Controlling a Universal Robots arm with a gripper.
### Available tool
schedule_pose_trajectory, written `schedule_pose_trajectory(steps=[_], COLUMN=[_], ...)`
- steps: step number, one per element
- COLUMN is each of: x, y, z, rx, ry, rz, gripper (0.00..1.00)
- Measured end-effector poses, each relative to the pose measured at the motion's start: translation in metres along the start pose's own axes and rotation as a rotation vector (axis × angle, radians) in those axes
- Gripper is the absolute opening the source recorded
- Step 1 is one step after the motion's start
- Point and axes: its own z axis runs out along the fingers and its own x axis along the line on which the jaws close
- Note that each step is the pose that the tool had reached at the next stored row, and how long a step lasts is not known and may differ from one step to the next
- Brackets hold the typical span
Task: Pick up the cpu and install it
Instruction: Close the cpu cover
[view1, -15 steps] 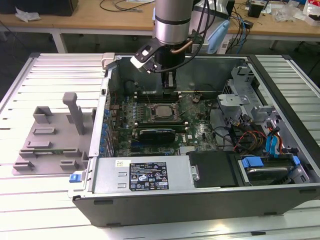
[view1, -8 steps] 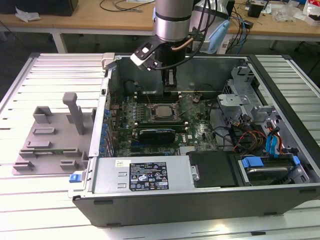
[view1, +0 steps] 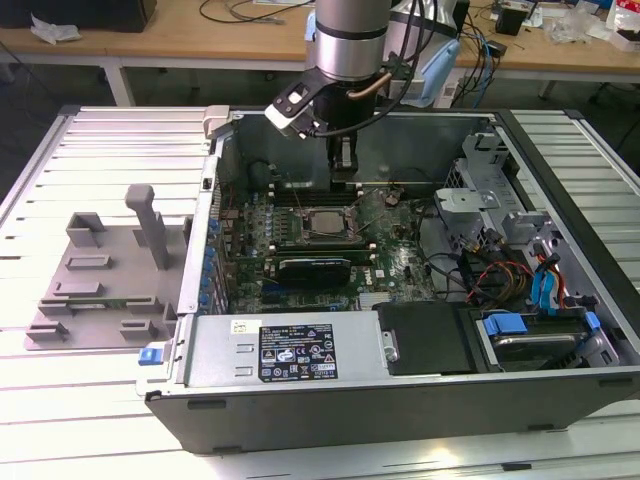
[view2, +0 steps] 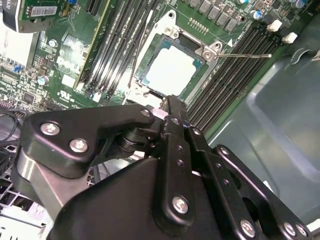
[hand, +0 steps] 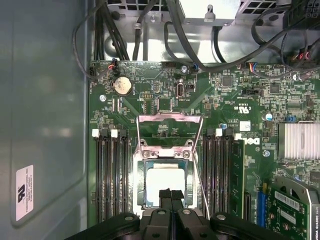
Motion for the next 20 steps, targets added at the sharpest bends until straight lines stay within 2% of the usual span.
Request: schedule_pose_trajectory(steps=[8, 19, 20], x=[0.0000, 0.0000, 0.0000], y=[0.0072, 0.0339, 0.0392], z=[-0.0001, 0.0003, 0.0004], rx=[0.0000, 0.0000, 0.0000], ry=[-0.0001, -0.0001, 0.0000], rz=[0.000, 0.000, 0.000], gripper=[0.11, 0.11, 0.11])
